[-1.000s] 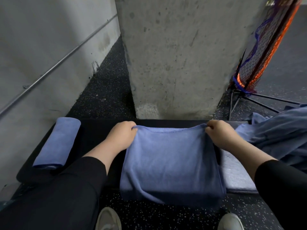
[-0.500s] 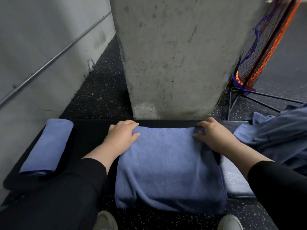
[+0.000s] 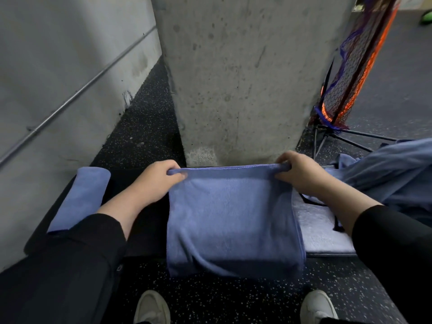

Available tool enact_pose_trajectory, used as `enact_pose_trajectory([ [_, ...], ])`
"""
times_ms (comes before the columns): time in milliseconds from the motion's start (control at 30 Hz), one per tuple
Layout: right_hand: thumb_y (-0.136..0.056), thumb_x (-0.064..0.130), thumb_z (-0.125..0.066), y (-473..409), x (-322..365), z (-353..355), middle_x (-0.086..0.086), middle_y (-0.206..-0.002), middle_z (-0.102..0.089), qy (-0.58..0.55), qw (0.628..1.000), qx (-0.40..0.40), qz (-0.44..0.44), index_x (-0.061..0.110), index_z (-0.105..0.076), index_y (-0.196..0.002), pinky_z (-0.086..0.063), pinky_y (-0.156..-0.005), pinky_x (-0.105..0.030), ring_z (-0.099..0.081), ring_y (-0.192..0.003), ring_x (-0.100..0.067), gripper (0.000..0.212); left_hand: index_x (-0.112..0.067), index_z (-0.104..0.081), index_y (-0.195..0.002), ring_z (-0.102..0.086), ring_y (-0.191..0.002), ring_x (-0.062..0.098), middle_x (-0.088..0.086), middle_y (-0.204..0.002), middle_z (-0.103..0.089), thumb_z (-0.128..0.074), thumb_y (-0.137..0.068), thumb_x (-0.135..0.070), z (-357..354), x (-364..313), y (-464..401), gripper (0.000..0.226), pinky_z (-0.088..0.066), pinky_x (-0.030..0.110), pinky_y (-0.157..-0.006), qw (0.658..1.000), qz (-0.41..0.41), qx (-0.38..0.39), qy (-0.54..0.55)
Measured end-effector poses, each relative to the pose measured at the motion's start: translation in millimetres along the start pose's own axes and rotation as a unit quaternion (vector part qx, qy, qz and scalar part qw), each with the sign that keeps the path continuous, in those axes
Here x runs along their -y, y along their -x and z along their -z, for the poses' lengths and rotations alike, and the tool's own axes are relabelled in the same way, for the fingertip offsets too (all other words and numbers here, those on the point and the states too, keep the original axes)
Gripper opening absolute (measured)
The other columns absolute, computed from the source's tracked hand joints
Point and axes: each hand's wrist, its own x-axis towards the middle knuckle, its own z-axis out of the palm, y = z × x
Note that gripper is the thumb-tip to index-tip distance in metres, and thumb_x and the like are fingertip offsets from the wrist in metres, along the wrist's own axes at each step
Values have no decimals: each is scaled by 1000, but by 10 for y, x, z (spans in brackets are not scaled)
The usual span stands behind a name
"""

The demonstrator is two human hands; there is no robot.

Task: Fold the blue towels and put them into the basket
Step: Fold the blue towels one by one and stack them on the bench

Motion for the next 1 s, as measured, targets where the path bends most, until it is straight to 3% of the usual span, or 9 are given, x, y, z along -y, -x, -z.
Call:
enact_pose_trajectory([
  [100, -85, 21, -73, 188, 130, 282, -13, -76, -64, -16, 1000, -6, 13, 8, -67, -81, -35, -60, -35, -53, -71, -23, 15, -12, -69, -79, -52, -65, 8, 7, -71, -64, -73, -91, -23, 250, -114, 226, 17, -38, 28, -62, 998, -12, -13, 57],
  [200, -84, 25, -77, 478, 233, 566, 1, -63, -58, -96, 995, -23, 18, 16, -63, -68, -37, -58, -31, -47, -59, -11, 23, -14, -70, -78, -52, -66, 7, 9, -72, -66, -78, -87, -22, 442, -197, 481, 15, -39, 31, -65, 993, -23, -48, 107],
  [300, -83, 29, -79, 772, 288, 794, 1, -64, -60, -164, 986, -30, 16, 10, -65, -72, -45, -65, -33, -50, -61, -11, 26, -15, -66, -75, -51, -72, 11, 3, -72, -64, -83, -78, -29, 567, -285, 745, 22, -36, 34, -69, 985, -20, -73, 152],
  [433, -91, 24, -73, 1203, 470, 1176, -4, -69, -63, -206, 977, -55, 28, 5, -67, -80, -56, -71, -43, -57, -64, -11, 22, -22, -69, -77, -58, -83, 20, 3, -80, -69, -74, -88, -9, 780, -561, 1108, 19, -43, 40, -82, 961, -24, -99, 259],
  [600, -97, 11, -63, 1654, 768, 1729, 2, -63, -59, -258, 960, -92, 59, -1, -66, -88, -46, -48, -14, -54, -49, 0, 14, -13, -58, -82, -60, -71, 15, 0, -71, -67, -61, -97, -3, 1167, -1090, 1465, 18, -48, 32, -69, 920, -58, -136, 364],
  [700, -94, 14, -68, 1805, 848, 1972, -2, -70, -62, -249, 959, -116, 62, 3, -67, -86, -54, -61, -24, -59, -66, -13, 14, -12, -58, -83, -61, -74, 15, 4, -77, -65, -62, -97, -5, 1365, -1307, 1628, 16, -54, 29, -70, 928, -63, -138, 341],
  [833, -93, 18, -70, 1984, 912, 2184, -7, -73, -63, -227, 963, -131, 63, 7, -67, -80, -56, -51, -26, -63, -69, -22, 17, -12, -55, -81, -62, -69, 10, 5, -78, -63, -61, -98, -4, 1534, -1566, 1848, 19, -58, 22, -66, 917, -75, -155, 359],
  [933, -94, 22, -69, 2100, 954, 2285, -7, -80, -68, -203, 967, -134, 76, 8, -70, -85, -62, -76, -45, -64, -72, -20, 17, -12, -56, -82, -63, -71, 14, 7, -80, -63, -60, -98, -5, 1571, -1628, 1967, 18, -59, 27, -68, 916, -71, -159, 361],
  [1000, -96, 20, -65, 2168, 976, 2334, -9, -86, -70, -186, 971, -123, 82, 10, -72, -90, -61, -81, -48, -66, -76, -19, 13, -12, -57, -84, -64, -71, 17, 7, -82, -64, -59, -99, -6, 1583, -1639, 2027, 17, -58, 33, -74, 916, -62, -155, 365],
])
